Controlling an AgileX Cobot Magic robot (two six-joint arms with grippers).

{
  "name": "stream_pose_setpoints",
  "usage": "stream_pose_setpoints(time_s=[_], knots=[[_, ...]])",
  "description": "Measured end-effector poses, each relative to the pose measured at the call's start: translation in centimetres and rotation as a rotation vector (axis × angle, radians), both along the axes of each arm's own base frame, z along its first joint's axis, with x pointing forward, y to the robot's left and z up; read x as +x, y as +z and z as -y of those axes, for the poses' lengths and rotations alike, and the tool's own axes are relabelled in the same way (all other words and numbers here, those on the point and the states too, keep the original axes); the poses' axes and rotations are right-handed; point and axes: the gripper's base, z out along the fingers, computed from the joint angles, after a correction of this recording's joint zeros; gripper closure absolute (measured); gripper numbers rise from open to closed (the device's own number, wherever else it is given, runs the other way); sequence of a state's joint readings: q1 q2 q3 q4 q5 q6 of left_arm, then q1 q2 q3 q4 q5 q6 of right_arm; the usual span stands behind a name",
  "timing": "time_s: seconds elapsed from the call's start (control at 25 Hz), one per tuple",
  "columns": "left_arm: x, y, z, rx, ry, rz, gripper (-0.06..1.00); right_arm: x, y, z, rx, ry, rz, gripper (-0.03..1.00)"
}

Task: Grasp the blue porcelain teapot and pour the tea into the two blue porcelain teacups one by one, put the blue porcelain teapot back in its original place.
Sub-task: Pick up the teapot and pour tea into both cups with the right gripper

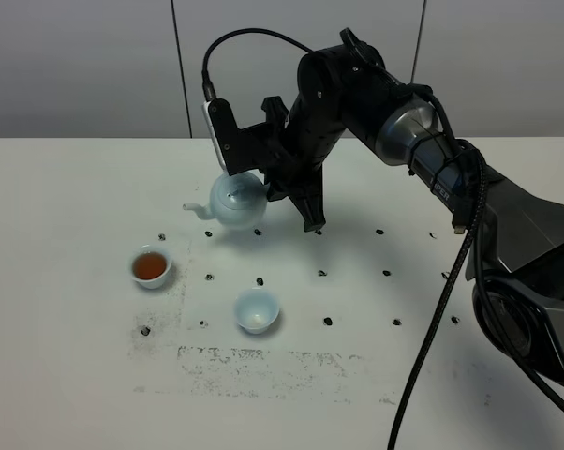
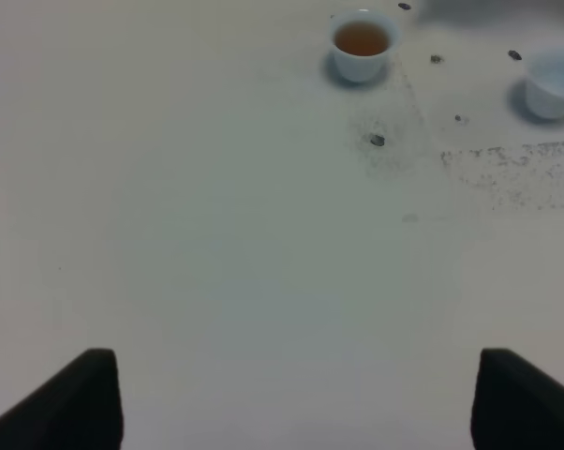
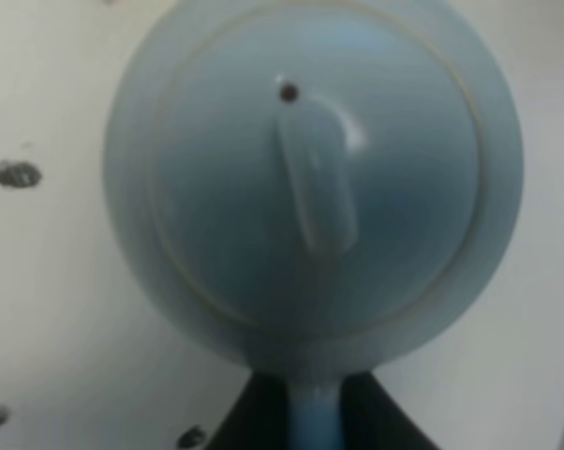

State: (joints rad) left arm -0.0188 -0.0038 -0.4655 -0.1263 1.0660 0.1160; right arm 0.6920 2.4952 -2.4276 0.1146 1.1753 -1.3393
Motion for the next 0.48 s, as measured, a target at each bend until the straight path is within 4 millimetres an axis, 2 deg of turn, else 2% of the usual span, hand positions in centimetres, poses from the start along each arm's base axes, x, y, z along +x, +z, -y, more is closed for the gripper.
stream_pose_setpoints(time_s=[0.12, 0.36, 0.48], knots=[[0.0, 0.0, 0.0, 0.000, 0.000, 0.000, 0.18, 0.4, -1.0, 0.2, 0.030, -0.081, -0.061, 0.93], [0.0, 0.0, 0.0, 0.000, 0.000, 0.000, 0.18, 0.7, -4.9, -0.1, 0.026, -0.133, -0.159, 0.93], [0.0, 0.0, 0.0, 0.000, 0.000, 0.000, 0.18, 0.7, -5.3, -0.2, 0.031, -0.122, -0.166, 0.93]])
